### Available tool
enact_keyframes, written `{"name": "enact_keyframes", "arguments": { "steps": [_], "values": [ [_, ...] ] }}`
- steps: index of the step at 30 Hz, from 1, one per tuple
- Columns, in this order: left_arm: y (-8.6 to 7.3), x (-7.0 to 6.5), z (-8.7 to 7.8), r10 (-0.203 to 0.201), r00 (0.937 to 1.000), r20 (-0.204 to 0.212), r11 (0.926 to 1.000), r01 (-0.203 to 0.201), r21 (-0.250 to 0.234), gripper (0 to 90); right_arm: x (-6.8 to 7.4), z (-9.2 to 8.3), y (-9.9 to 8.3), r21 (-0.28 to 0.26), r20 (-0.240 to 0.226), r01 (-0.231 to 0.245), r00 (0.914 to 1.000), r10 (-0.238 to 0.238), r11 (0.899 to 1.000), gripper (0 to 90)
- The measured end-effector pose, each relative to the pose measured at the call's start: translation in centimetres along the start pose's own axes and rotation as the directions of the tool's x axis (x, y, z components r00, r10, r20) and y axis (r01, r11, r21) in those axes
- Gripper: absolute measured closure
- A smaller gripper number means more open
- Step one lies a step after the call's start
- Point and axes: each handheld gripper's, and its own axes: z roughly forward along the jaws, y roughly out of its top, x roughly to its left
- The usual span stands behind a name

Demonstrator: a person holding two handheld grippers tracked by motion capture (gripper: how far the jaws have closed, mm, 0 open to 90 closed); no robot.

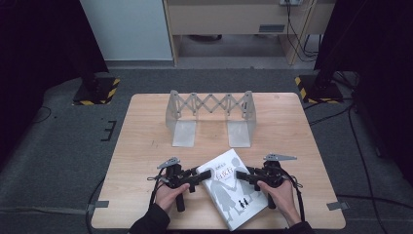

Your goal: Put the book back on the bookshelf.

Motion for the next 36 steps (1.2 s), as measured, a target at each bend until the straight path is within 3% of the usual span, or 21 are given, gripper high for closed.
{"name": "enact_keyframes", "arguments": {
  "steps": [9,14,16,19,28,36],
  "values": [
    [0.9,-0.7,-0.4,0.023,0.9996,0.016,0.9993,-0.022,-0.028,39.9,0.2,-0.2,0.4,-0.078,-0.018,0.033,0.9992,-0.035,0.996,48.7],
    [0.8,-0.7,-0.2,0.014,0.9999,0.006,0.9992,-0.014,-0.037,39.3,0.3,-0.2,0.4,-0.082,-0.011,0.032,0.9994,-0.033,0.996,48.7],
    [0.8,-0.7,-0.2,-0.007,0.9998,0.017,0.9985,0.008,-0.055,39.9,0.2,-0.2,0.4,-0.084,-0.012,0.041,0.999,-0.042,0.996,48.7],
    [0.8,-0.9,0.0,0.006,1.0,0.003,0.9979,-0.006,-0.064,39.9,0.2,-0.4,0.5,-0.089,-0.013,0.039,0.9991,-0.041,0.995,48.6],
    [0.6,-0.9,0.6,-0.01,0.9998,-0.019,0.9969,0.008,-0.078,37.2,0.1,-0.2,0.4,-0.086,0.0,0.031,0.9995,-0.031,0.996,48.7],
    [1.5,-1.5,0.6,0.053,0.9983,-0.026,0.9948,-0.055,-0.086,38.9,0.1,-0.5,0.5,-0.112,-0.003,0.05,0.9987,-0.051,0.992,48.7]
  ]
}}
